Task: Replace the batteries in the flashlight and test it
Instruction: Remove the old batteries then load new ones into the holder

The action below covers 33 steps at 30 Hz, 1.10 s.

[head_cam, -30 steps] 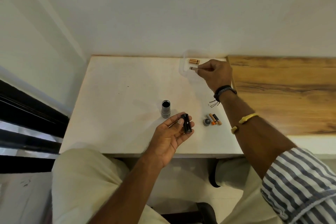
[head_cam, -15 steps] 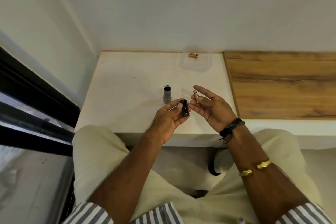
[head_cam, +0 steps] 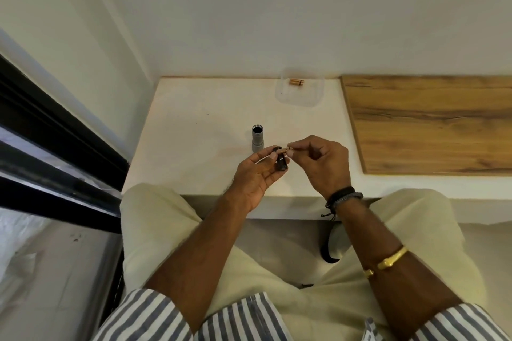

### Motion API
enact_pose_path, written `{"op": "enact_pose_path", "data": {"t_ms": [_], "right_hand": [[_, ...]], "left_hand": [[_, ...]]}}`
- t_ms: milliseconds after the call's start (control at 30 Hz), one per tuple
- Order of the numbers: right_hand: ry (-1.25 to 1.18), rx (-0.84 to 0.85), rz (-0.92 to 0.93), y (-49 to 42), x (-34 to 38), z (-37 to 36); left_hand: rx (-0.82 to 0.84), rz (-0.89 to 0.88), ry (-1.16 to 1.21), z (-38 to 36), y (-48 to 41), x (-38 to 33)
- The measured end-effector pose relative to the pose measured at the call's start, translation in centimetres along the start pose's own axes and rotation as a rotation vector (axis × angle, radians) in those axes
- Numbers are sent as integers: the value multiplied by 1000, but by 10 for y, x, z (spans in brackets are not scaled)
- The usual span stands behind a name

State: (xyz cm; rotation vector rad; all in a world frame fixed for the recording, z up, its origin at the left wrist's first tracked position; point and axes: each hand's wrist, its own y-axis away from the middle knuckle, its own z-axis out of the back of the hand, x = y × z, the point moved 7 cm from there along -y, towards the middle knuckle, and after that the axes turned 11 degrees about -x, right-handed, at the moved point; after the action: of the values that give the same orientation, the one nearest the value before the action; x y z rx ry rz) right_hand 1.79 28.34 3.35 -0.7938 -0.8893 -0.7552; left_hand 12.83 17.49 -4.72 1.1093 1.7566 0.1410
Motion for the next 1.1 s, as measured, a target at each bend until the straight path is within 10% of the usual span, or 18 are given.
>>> {"op": "enact_pose_path", "data": {"t_ms": [567, 1100], "right_hand": [[112, 165, 97, 4, 10, -10], [-121, 194, -303, -1, -31, -19]], "left_hand": [[25, -18, 10, 0, -2, 0], [46, 15, 43, -9, 1, 1]]}}
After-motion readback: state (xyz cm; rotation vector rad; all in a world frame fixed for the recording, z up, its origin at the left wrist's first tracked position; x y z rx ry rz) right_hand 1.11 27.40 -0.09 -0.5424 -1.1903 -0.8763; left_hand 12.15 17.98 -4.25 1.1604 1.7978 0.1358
